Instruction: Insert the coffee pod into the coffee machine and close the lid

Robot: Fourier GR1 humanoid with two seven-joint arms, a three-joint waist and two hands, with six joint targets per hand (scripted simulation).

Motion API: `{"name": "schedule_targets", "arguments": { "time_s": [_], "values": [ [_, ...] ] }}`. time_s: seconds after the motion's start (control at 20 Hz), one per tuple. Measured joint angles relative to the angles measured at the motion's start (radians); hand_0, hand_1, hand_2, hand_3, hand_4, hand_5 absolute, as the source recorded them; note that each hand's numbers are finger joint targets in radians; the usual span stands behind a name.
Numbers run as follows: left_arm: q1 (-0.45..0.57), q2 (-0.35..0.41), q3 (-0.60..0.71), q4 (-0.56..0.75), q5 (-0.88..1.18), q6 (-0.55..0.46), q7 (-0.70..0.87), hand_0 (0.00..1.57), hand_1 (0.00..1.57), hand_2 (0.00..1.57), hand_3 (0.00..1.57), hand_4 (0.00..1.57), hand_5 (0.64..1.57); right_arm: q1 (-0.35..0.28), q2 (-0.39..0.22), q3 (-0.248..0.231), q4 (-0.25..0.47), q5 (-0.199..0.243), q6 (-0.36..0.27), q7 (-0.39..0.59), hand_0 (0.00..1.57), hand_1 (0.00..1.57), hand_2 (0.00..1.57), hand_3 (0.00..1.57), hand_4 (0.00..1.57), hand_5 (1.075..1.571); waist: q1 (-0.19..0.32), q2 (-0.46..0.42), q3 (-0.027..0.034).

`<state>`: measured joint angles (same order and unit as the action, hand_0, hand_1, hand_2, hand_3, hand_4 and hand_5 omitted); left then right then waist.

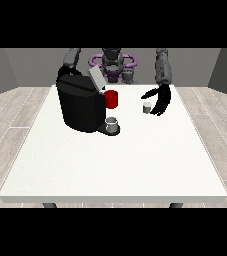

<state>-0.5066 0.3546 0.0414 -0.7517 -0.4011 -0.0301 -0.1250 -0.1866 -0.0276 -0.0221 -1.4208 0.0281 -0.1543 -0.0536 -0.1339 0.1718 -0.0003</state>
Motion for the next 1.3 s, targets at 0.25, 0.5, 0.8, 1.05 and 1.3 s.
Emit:
{"name": "schedule_targets", "arguments": {
  "time_s": [0.25,0.5,0.8,1.05,1.3],
  "values": [
    [-0.019,-0.004,-0.026,0.047,-0.073,0.056,-0.029,0.7,0.7,0.83,0.59,0.0,1.571,-0.031,-0.003,-0.001,-0.004,-0.003,-0.002,0.046,0.0,0.0,0.0,0.0,0.48,1.571,-0.006,-0.003,0.0002],
    [-0.05,-0.002,-0.004,0.097,-0.108,0.141,-0.079,0.84,0.84,0.97,0.74,0.39,1.571,-0.012,0.001,0.014,-0.013,-0.002,-0.003,0.027,0.0,0.0,0.0,0.0,0.49,1.571,-0.02,0.012,0.0006],
    [-0.093,0.002,-0.003,0.144,-0.16,0.208,-0.11,0.93,0.93,1.04,0.82,0.28,1.571,-0.03,0.007,0.014,-0.006,-0.009,-0.011,0.016,0.0,0.0,0.0,0.0,0.51,1.571,-0.024,0.033,0.002],
    [-0.109,0.008,-0.022,0.169,-0.207,0.222,-0.113,1.17,1.17,1.29,1.18,0.41,1.571,-0.029,0.009,0.011,0.01,-0.031,-0.014,-0.01,0.0,0.0,0.0,0.0,0.49,1.571,-0.026,0.037,0.0039],
    [-0.135,0.024,-0.013,0.19,-0.214,0.192,-0.15,1.47,1.47,1.47,1.41,0.61,1.571,-0.015,-0.004,-0.002,0.013,-0.048,0.005,-0.006,0.0,0.0,0.0,0.0,0.42,1.571,-0.028,0.02,0.0013]
  ]
}}
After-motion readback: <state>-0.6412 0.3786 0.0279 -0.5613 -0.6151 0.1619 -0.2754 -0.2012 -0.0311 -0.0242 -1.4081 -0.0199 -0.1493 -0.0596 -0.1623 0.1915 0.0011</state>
